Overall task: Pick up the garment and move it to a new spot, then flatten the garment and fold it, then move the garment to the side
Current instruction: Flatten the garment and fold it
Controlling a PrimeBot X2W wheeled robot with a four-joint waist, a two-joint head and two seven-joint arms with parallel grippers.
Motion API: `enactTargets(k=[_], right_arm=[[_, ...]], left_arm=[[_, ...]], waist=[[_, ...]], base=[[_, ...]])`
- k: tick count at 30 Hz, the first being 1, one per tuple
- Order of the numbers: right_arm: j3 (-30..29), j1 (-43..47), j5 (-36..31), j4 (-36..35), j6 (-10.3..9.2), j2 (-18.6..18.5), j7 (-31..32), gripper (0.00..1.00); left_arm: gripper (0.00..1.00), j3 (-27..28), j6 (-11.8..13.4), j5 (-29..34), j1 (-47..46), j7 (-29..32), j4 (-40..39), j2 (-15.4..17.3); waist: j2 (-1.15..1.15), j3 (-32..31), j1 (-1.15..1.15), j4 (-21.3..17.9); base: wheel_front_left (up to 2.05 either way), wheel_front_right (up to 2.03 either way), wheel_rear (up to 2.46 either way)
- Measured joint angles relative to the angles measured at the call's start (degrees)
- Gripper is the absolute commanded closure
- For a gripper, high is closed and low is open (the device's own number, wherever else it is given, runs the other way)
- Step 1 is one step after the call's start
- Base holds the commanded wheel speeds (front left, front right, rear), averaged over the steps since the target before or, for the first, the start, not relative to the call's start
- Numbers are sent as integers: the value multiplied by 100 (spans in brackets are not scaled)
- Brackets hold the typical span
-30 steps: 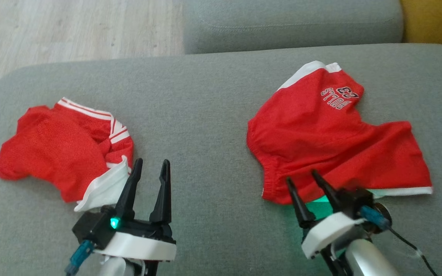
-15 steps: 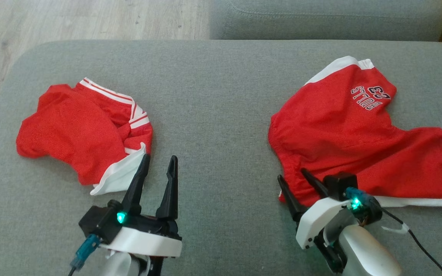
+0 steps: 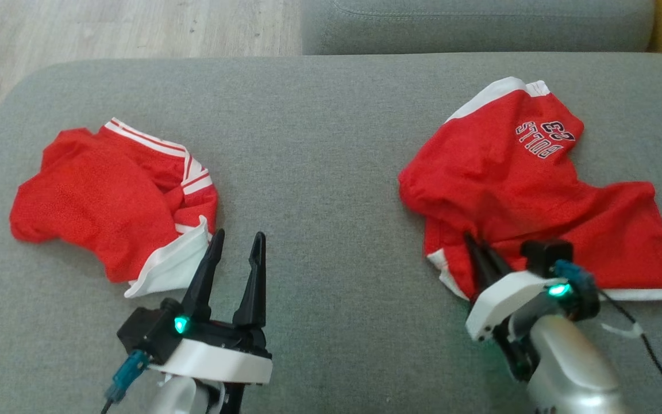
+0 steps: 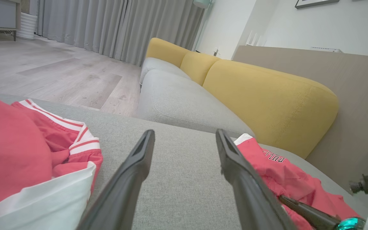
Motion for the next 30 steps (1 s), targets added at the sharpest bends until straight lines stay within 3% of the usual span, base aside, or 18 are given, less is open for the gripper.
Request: enactTargets(k=[7,8,9,16,20,25,30], right_arm=[[-565,-342,-422,414,0,-1,-219,100],[-571,-370,-519,502,0,-1,-220,95],[-567,-382,-630,569,0,-1,-242,0],[-460,-389,-704,677,0,0,-445,0],[-572,-333,-677,368,0,0,-508,0],[-1074,124,-838,-1081,0,-3,-547,0],[-1704,1171,-1084,-2388,0,-4,-548,0]], left_arm=[[0,-16,0,-29,-73,0,-7,0],[0,-25,0,-36,-73,0,-5,0],[0,-35,0,-36,-73,0,-4,0],[0,-8,0,-34,-69,0,22,1],[0,27,0,-32,-65,0,25,1],[0,80,0,20,-34,0,13,1],[0,125,0,33,-10,0,-3,1]], waist=[[0,24,0,-43],[0,24,-1,-44],[0,23,0,-48],[0,-71,-1,-195],[0,-157,-1,-337],[0,-259,-1,-594],[0,-348,-1,-893]], base=[[0,0,0],[0,0,0],[0,0,0],[0,0,0],[0,0,0],[0,0,0],[0,0,0]])
